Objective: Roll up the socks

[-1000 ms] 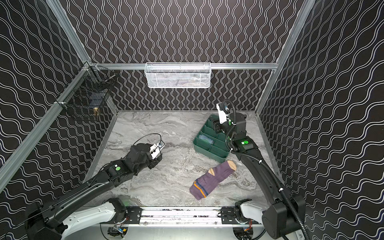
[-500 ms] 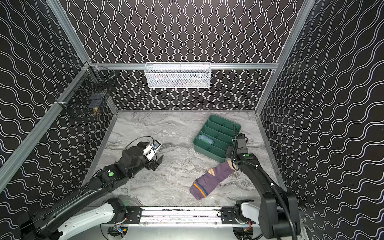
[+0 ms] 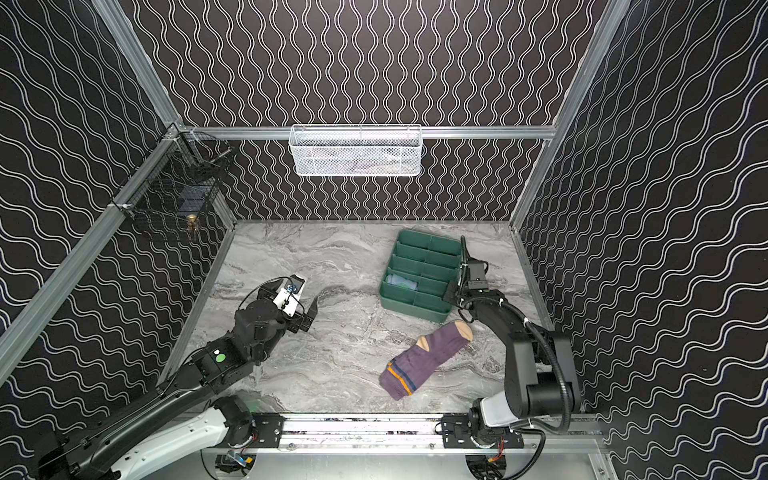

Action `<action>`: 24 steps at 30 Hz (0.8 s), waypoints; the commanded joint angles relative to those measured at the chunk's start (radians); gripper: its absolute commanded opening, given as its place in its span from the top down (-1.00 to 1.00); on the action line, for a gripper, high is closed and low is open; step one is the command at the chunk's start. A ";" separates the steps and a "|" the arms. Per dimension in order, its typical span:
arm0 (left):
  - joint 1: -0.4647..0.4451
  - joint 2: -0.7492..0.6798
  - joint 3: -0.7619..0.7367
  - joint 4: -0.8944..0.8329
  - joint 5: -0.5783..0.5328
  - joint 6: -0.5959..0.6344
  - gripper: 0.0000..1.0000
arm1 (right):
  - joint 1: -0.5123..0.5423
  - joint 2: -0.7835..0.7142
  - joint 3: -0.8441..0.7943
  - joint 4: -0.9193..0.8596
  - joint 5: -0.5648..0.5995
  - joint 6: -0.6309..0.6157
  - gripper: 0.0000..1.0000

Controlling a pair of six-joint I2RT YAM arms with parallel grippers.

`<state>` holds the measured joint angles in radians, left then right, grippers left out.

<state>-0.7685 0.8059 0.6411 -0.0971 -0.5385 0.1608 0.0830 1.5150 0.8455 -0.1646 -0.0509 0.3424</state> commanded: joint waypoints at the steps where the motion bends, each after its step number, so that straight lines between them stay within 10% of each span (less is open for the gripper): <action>1: 0.001 -0.005 -0.005 0.058 0.020 -0.018 -0.98 | 0.045 0.036 0.055 0.001 -0.086 -0.014 1.00; 24: 0.001 -0.196 0.160 -0.338 -0.013 -0.122 -0.98 | 0.726 0.536 0.610 0.086 0.189 0.364 1.00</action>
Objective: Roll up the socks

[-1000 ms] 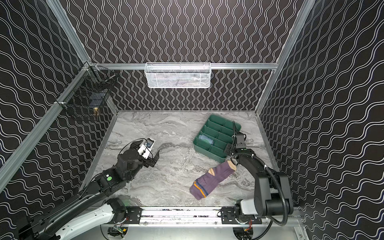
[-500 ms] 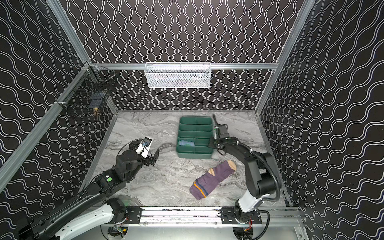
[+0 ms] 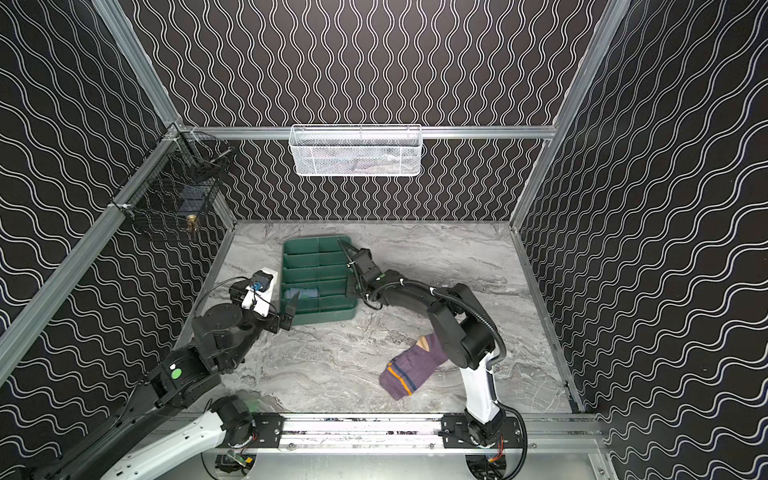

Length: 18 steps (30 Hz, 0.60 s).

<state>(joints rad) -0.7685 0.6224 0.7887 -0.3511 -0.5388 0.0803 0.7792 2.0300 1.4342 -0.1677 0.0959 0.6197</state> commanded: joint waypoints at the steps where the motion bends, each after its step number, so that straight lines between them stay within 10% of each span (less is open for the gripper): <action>1: 0.001 -0.020 0.012 -0.089 -0.014 -0.043 -0.98 | 0.043 0.033 0.042 0.087 0.040 0.083 0.97; 12: 0.001 -0.063 0.006 -0.116 0.048 -0.059 -0.98 | 0.069 -0.081 -0.001 0.074 0.119 0.008 -0.09; 18: 0.001 -0.027 -0.006 -0.083 0.237 -0.021 -0.98 | 0.068 -0.355 -0.228 0.061 0.202 0.013 -0.21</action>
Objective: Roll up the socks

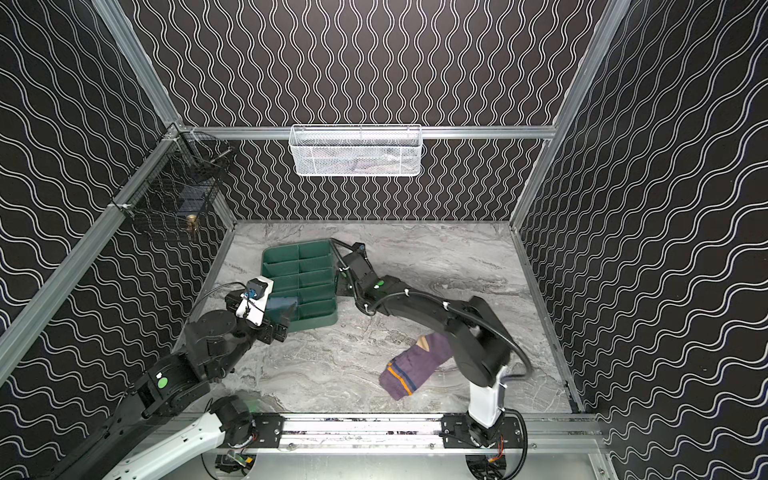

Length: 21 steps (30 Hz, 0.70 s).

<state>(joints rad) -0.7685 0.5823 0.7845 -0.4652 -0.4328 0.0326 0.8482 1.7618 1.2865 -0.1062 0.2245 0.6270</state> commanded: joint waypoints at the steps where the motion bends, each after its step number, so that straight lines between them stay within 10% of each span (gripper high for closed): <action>1: 0.001 0.027 -0.001 0.039 0.196 0.038 -0.98 | -0.004 -0.155 -0.142 -0.005 0.089 0.009 -0.22; 7: 0.001 0.149 0.014 0.075 0.568 0.092 -0.98 | -0.046 -0.524 -0.498 -0.068 0.123 0.060 -0.36; 21: 0.000 0.311 -0.045 0.218 0.758 0.044 -0.98 | -0.197 -1.123 -0.981 -0.130 0.190 0.345 -0.51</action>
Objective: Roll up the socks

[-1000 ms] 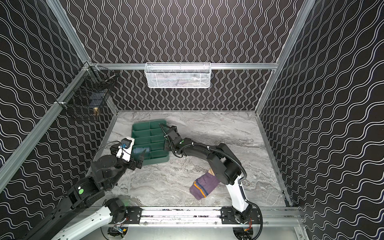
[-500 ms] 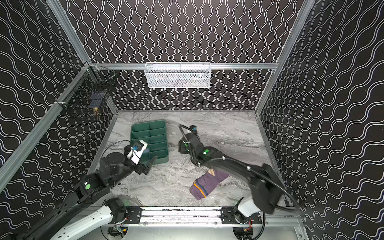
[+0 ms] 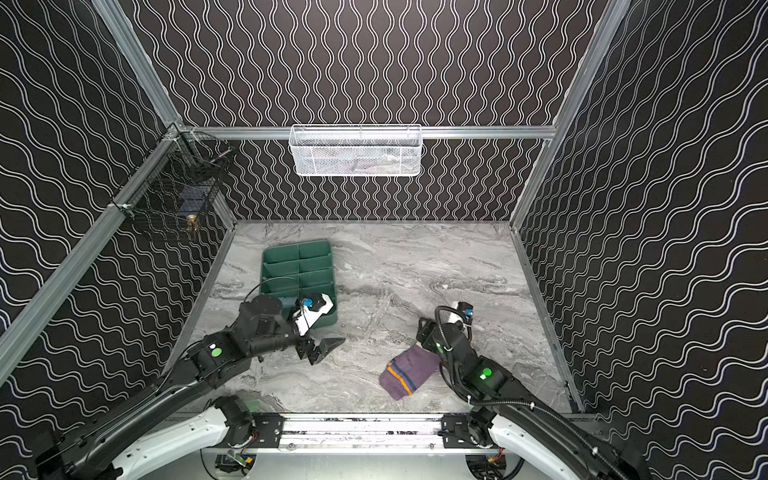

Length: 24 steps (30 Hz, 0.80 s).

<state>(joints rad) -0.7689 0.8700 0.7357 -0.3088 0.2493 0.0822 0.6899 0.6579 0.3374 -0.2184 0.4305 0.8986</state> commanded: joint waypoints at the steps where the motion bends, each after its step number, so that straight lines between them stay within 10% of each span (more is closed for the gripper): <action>1: 0.000 0.036 0.009 0.062 0.076 -0.003 -0.98 | -0.076 -0.019 -0.046 -0.016 -0.040 0.078 -0.51; 9: 0.000 0.043 0.025 0.030 0.016 0.009 -0.98 | -0.362 0.223 -0.059 0.207 -0.298 -0.072 -0.54; 24: -0.002 0.084 0.044 0.030 -0.005 0.024 -0.98 | -0.357 0.952 0.329 0.391 -0.721 -0.367 -0.49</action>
<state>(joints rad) -0.7704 0.9516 0.7654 -0.3042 0.2386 0.0898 0.3248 1.5242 0.6079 0.1455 -0.1371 0.5999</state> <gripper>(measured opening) 0.989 0.746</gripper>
